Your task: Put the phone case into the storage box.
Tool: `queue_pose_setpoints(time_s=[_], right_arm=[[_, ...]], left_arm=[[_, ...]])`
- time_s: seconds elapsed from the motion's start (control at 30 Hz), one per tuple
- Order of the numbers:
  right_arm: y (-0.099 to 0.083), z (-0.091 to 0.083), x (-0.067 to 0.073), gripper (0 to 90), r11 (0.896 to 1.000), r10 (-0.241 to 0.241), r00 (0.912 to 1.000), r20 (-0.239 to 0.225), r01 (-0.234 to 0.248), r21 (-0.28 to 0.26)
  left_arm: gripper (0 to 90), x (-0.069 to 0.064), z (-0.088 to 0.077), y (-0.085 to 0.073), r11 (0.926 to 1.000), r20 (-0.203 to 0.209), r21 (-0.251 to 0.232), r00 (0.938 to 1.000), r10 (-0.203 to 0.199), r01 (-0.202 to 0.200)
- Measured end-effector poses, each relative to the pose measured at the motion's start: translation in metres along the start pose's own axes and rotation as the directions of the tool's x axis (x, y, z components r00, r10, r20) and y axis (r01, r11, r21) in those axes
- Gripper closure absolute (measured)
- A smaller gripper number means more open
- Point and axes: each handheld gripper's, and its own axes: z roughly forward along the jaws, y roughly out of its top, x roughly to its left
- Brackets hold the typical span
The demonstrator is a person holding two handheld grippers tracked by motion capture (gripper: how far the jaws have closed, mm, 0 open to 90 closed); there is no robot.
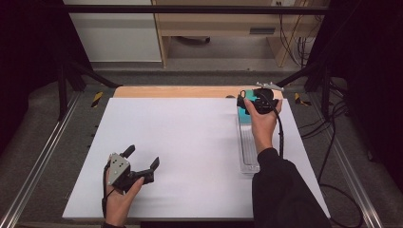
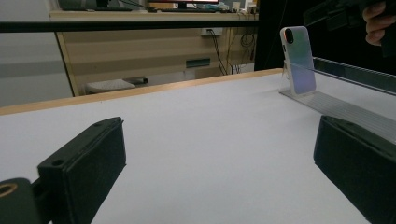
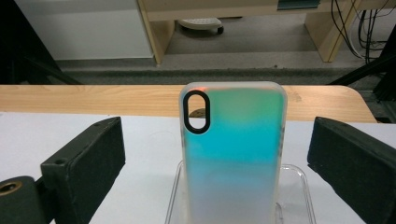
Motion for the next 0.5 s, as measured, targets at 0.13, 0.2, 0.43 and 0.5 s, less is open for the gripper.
queue_pose_setpoints(time_s=[0.13,0.2,0.43,0.5], right_arm=[[0.002,-0.004,0.0,4.5,1.0,0.012,0.9999,-0.008,-0.012,0.0],[0.002,-0.006,0.0,4.1,1.0,0.012,0.9998,-0.014,-0.012,0.001],[0.004,-0.011,0.003,4.2,1.0,-0.002,0.9998,-0.021,0.002,0.013],[0.005,-0.012,0.004,4.4,1.0,0.0,0.9997,-0.023,0.0,0.016]], left_arm=[[1.6,0.0,0.0,0.0,1.0,0.001,0.004,1.0,0.003,-0.003],[1.5,0.0,0.0,0.0,1.0,0.0,0.0,1.0,-0.001,0.001],[1.5,0.0,0.0,0.0,1.0,0.001,0.001,1.0,0.002,-0.002],[1.5,0.0,0.0,0.0,1.0,0.0,0.0,1.0,0.0,0.0]])
